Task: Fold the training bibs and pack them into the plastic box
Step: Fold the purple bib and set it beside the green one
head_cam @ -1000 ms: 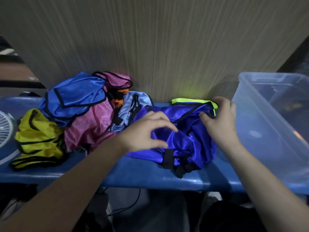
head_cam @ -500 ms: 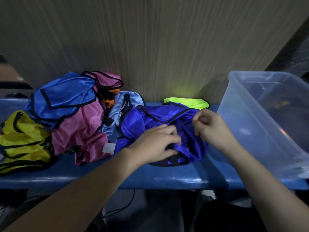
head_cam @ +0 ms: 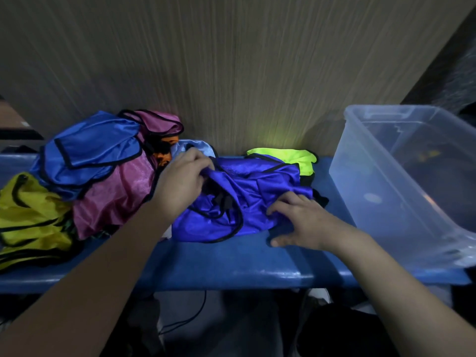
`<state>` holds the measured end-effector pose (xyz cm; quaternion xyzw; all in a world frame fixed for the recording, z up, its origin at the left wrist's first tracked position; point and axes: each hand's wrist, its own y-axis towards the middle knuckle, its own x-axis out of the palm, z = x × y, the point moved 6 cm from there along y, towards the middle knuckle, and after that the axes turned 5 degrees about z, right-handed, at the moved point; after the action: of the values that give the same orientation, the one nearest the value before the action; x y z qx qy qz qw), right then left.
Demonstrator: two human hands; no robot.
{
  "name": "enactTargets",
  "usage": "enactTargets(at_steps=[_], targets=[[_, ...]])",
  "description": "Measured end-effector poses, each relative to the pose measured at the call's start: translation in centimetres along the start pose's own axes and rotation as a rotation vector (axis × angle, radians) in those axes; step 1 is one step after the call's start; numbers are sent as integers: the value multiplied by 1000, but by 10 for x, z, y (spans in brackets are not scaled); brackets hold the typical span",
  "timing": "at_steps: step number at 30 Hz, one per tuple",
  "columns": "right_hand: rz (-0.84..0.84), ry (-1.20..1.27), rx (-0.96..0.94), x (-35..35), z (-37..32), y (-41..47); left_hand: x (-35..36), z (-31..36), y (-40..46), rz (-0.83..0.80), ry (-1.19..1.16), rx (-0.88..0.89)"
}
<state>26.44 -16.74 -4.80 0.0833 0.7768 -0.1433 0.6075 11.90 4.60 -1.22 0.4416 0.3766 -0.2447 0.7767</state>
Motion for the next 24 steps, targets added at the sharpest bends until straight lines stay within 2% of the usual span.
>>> enactTargets(at_steps=[3,6,8,10,13,15,19,22,24], targets=[[82,-208,48,0,-2,3,0,-5,-4,5,45,13],[207,-276,-5,-9,-16,5,-4,18,-6,-53,-25,141],[221,-184,-49,-12,-26,7,-8,41,-12,-192,-180,279],[166,-46,-77,-8,-34,8,-4,58,-25,-377,-273,388],[95,1,-64,-1,-38,9,12,65,-45,-584,-151,443],[126,-24,-58,-2,-37,10,22,64,-55,-673,-10,471],[174,-12,-37,-6,-29,9,23,60,-55,-583,77,506],[222,35,11,-16,-20,7,15,53,-45,-434,12,483],[261,49,65,-23,-11,6,10,44,-37,-363,-103,405]])
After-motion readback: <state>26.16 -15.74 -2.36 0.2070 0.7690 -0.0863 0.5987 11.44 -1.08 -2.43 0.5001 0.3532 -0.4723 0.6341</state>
